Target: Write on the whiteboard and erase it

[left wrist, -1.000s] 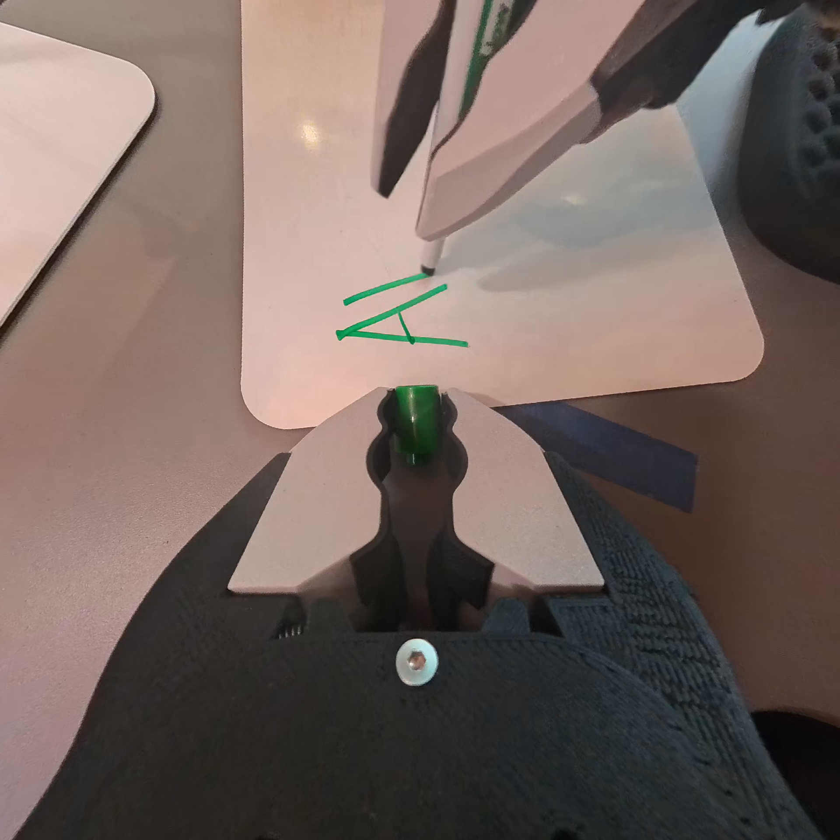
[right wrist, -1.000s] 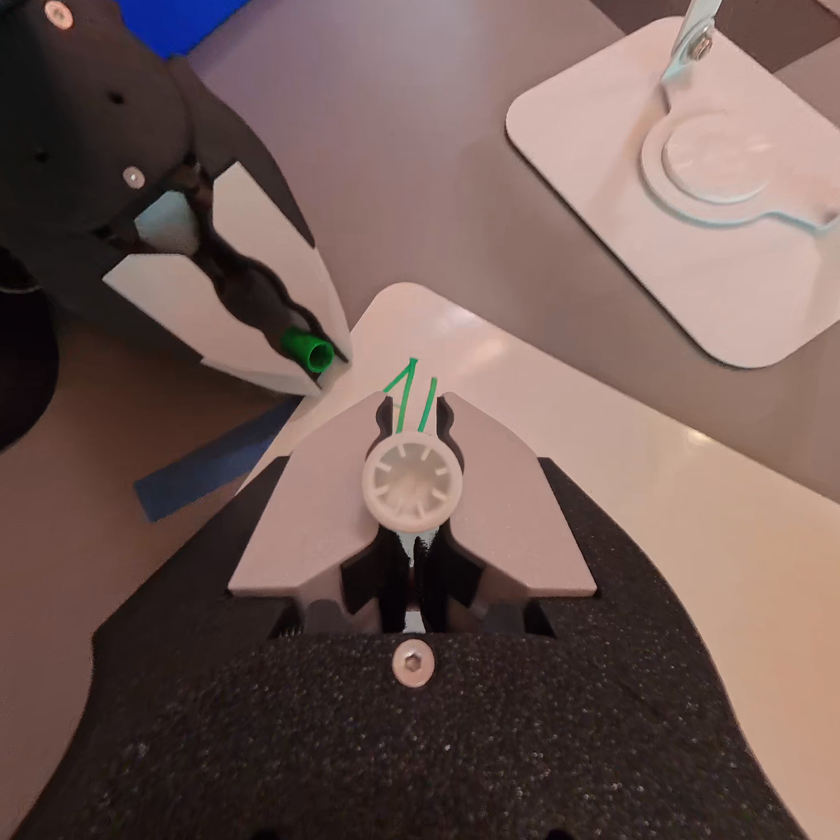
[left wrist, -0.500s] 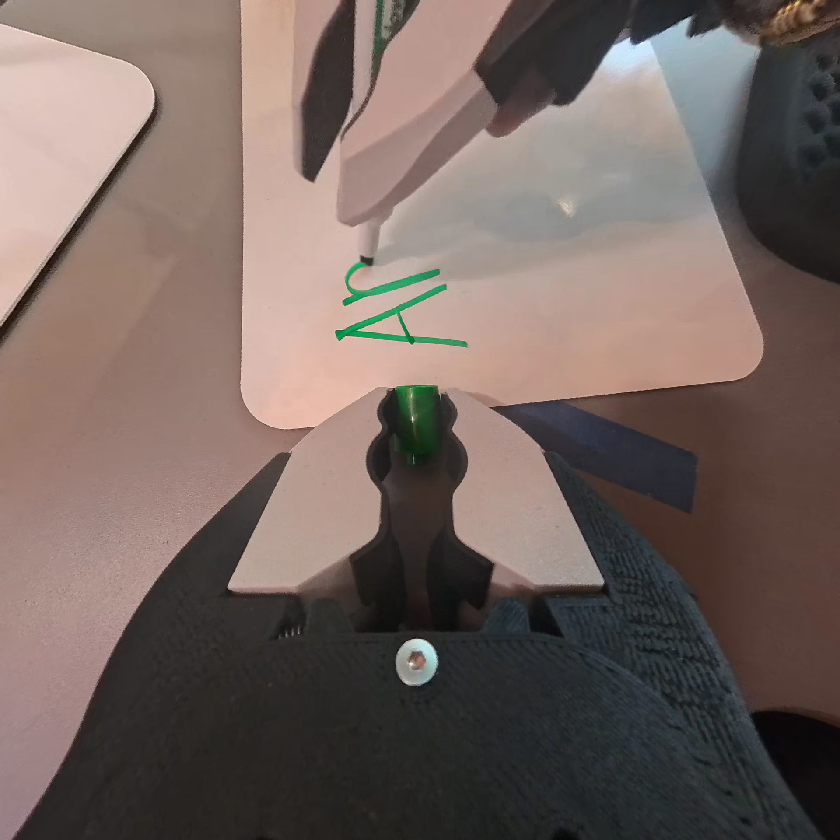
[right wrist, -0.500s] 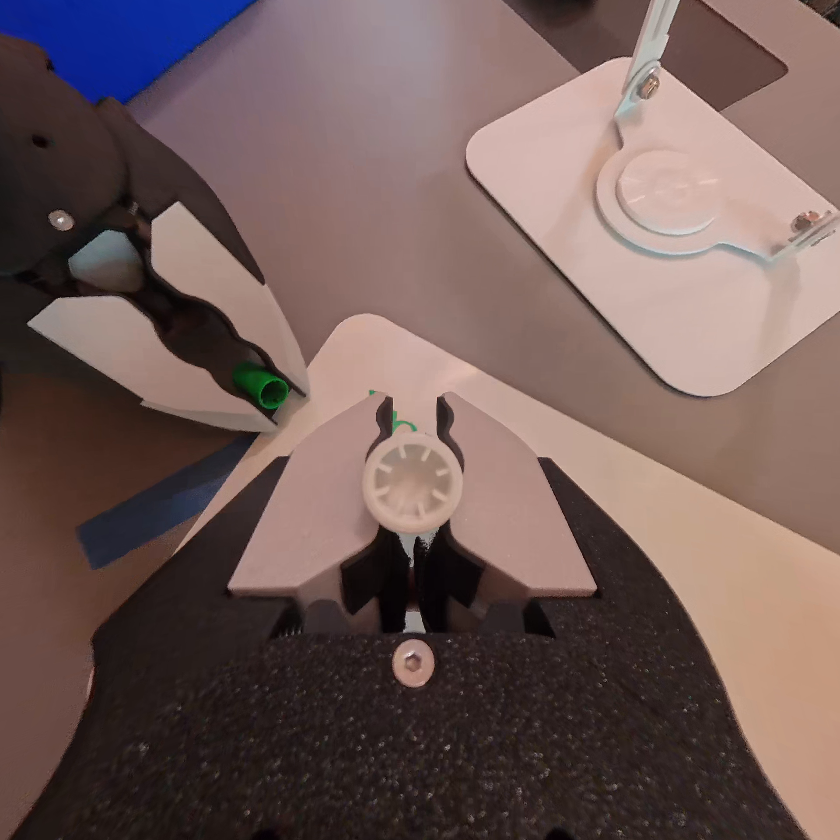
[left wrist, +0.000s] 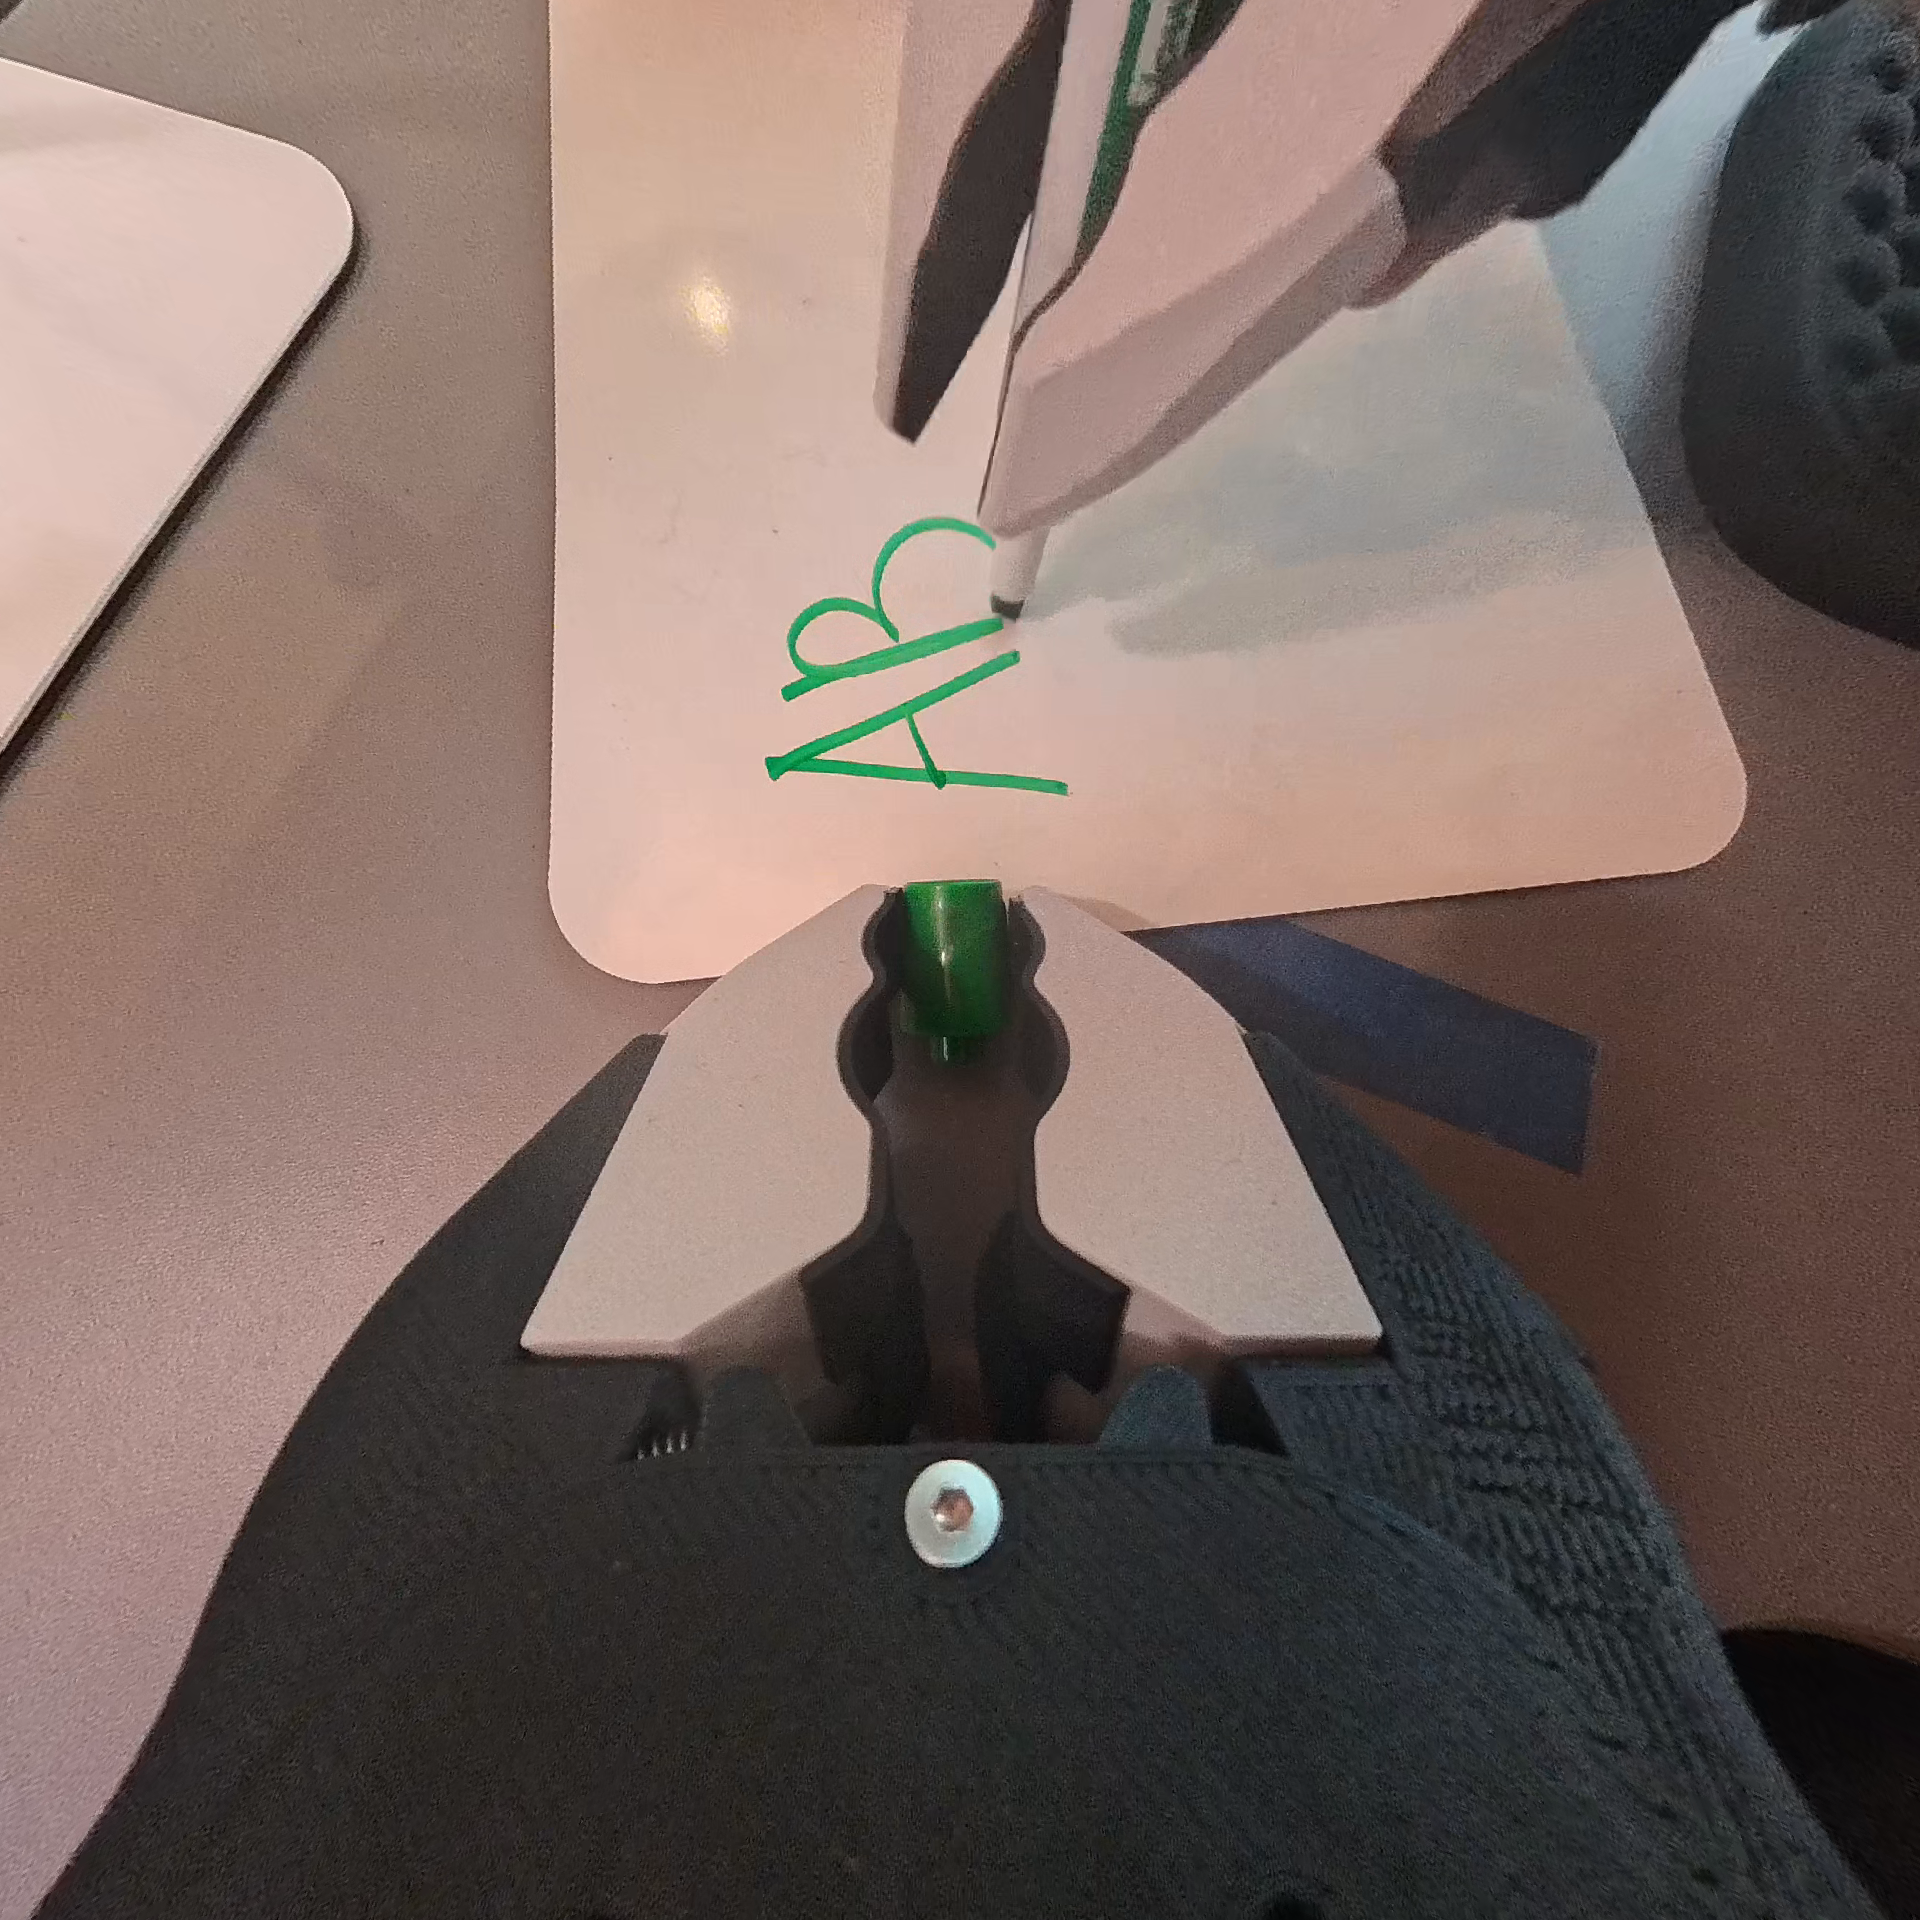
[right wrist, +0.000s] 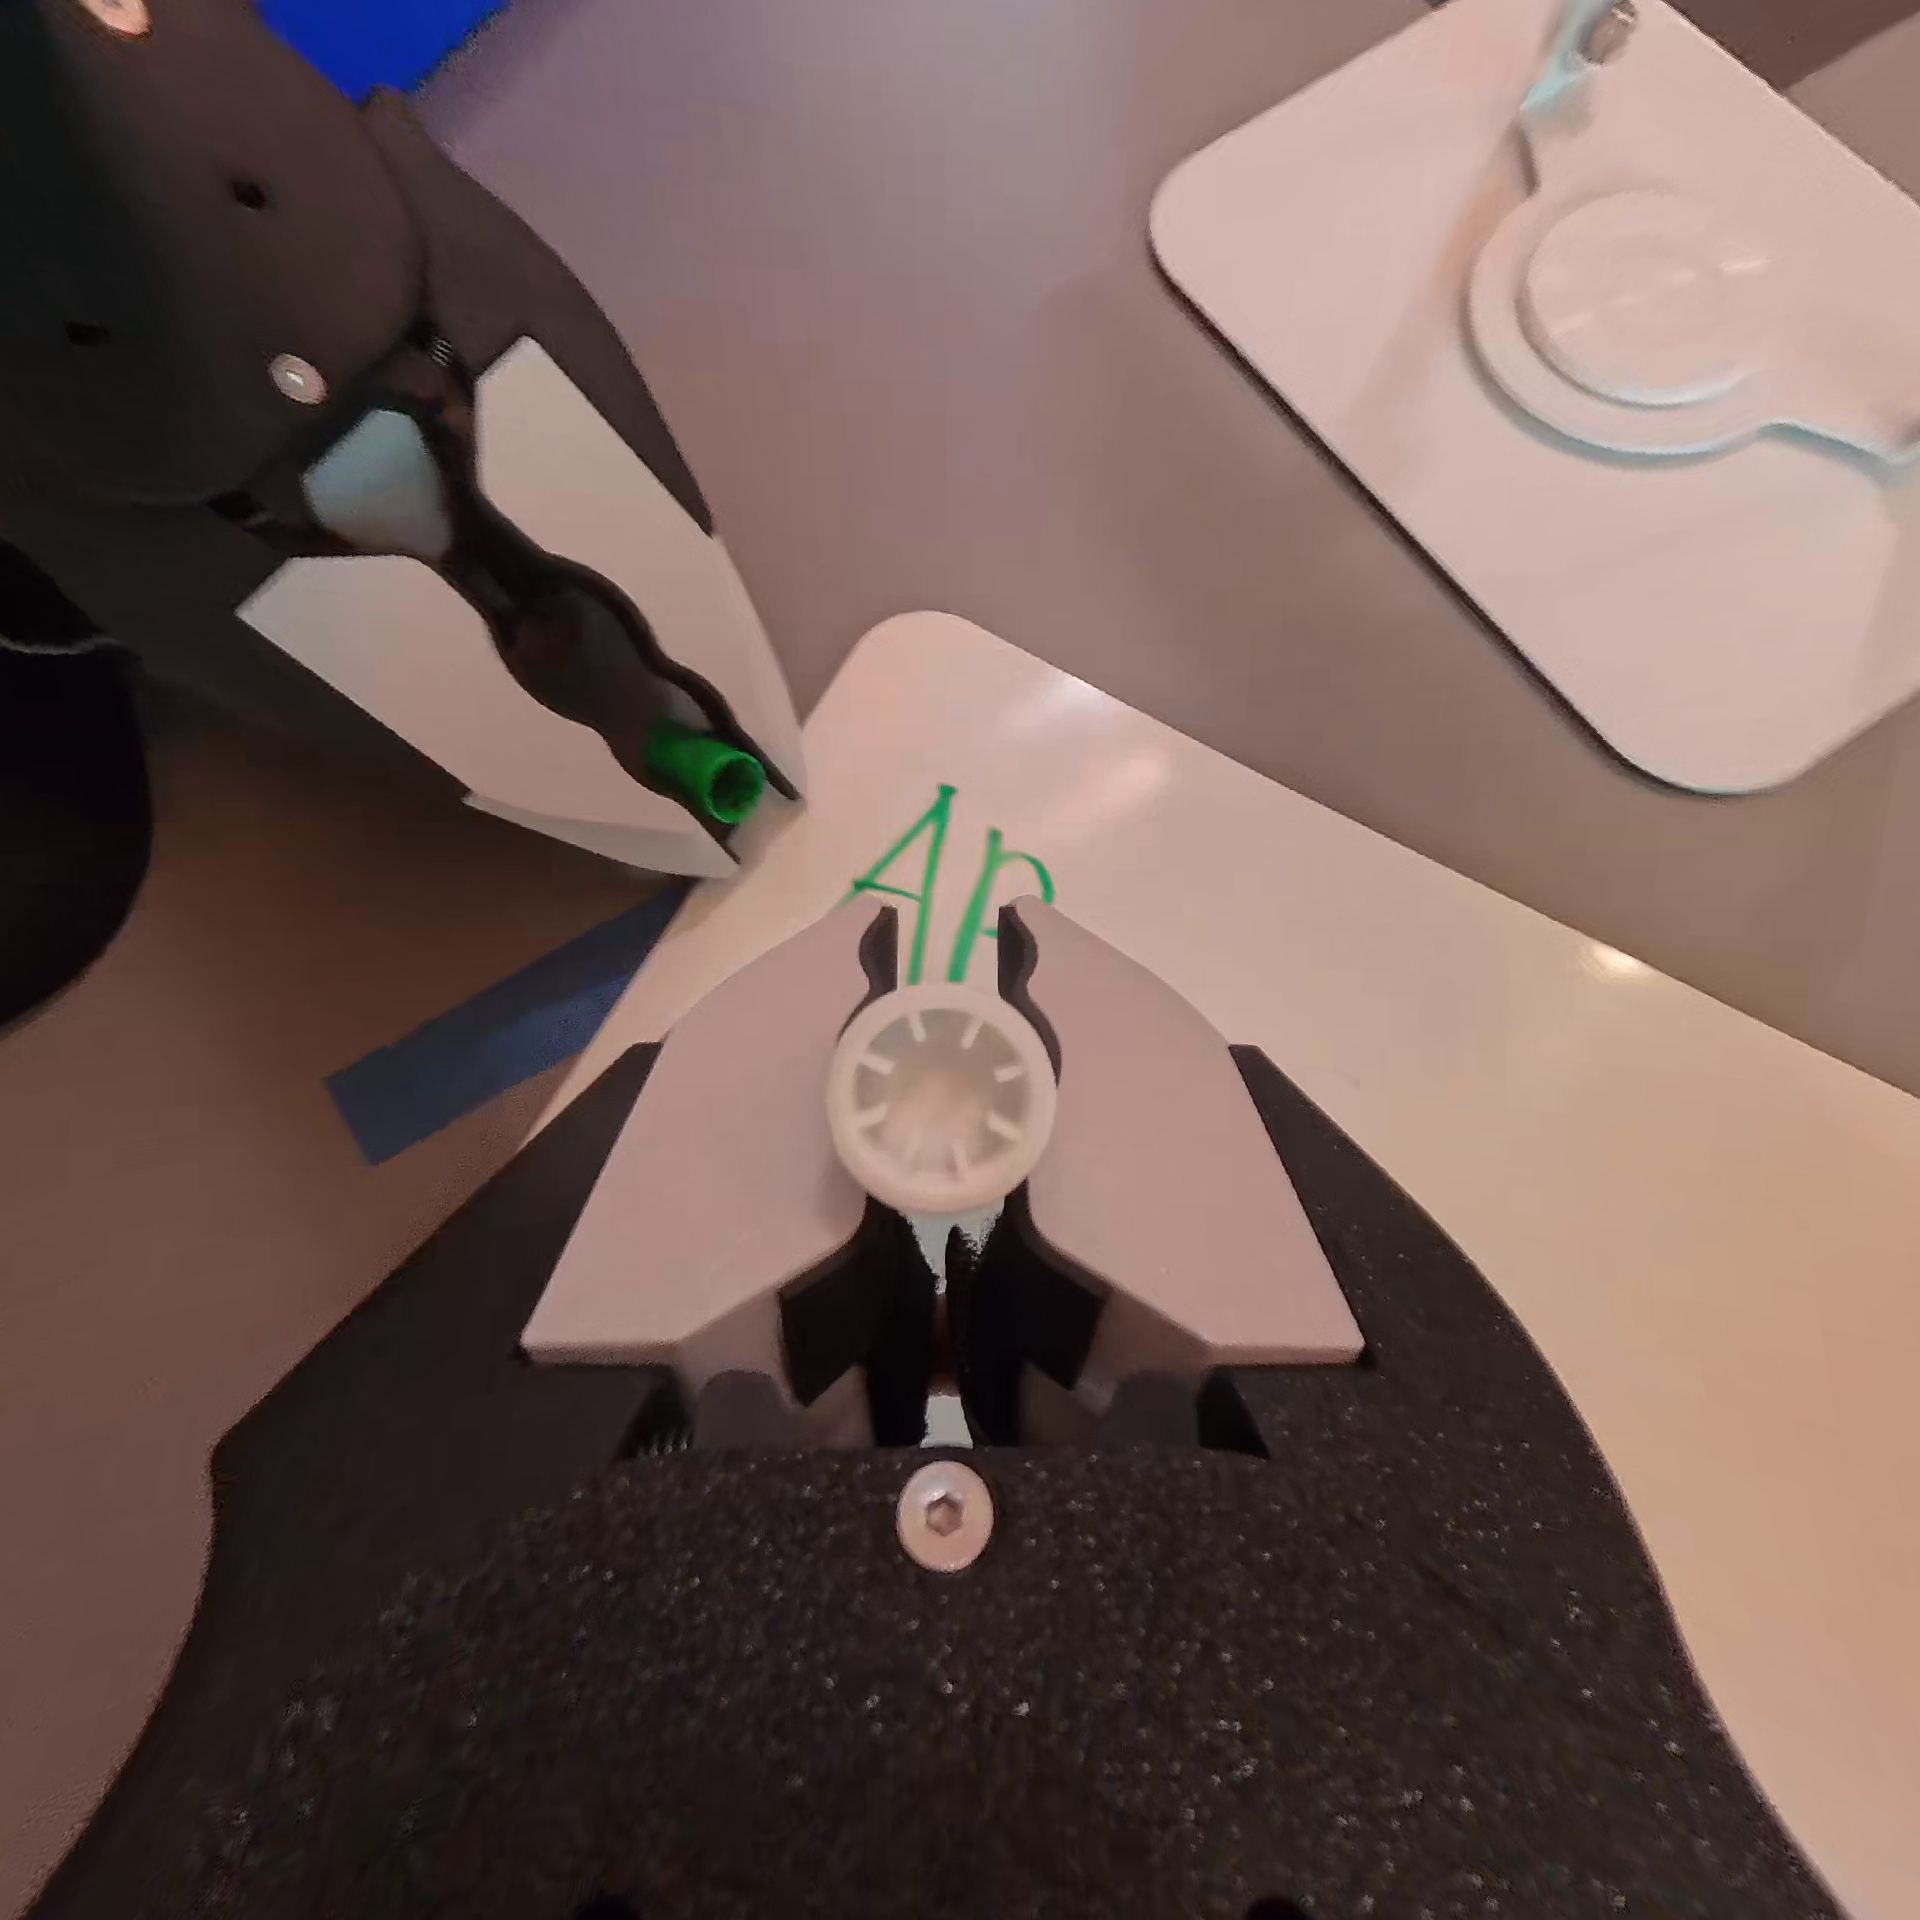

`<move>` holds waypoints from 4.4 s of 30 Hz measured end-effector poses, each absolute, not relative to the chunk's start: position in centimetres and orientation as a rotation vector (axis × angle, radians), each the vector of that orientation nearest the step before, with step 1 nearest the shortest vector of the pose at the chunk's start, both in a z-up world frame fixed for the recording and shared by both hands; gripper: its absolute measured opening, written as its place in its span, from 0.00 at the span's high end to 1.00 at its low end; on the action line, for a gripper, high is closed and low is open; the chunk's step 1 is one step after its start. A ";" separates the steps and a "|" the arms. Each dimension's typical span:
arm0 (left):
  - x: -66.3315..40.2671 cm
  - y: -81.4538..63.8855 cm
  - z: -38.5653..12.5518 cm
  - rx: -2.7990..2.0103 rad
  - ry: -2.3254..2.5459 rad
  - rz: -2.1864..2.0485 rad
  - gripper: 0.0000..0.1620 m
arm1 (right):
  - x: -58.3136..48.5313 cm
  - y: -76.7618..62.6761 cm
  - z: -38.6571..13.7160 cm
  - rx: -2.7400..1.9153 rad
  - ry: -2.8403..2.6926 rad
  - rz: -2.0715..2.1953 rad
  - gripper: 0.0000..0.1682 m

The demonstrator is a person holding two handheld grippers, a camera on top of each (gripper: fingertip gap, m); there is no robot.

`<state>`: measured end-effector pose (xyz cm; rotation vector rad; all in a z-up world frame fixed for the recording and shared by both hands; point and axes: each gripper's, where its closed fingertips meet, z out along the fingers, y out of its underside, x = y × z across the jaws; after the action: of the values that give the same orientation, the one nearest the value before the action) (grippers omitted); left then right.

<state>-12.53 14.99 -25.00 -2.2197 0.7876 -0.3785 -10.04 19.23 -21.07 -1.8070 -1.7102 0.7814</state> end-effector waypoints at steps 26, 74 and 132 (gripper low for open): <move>-12.5 15.0 -25.0 -2.216 0.788 -0.380 0.88 | -8.7 22.5 -21.2 -1.834 -1.663 0.726 0.89; -12.5 15.0 -25.0 -2.212 0.791 -0.378 0.87 | -7.2 30.9 -19.8 -1.820 -1.444 0.656 0.89; -12.4 15.0 -25.0 -2.205 0.791 -0.381 0.87 | -3.5 32.5 -20.6 -1.916 -1.410 0.606 0.89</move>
<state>-12.45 15.02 -24.98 -2.2055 0.7909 -0.3807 -3.45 32.50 -20.55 -1.9162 -1.4097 0.6065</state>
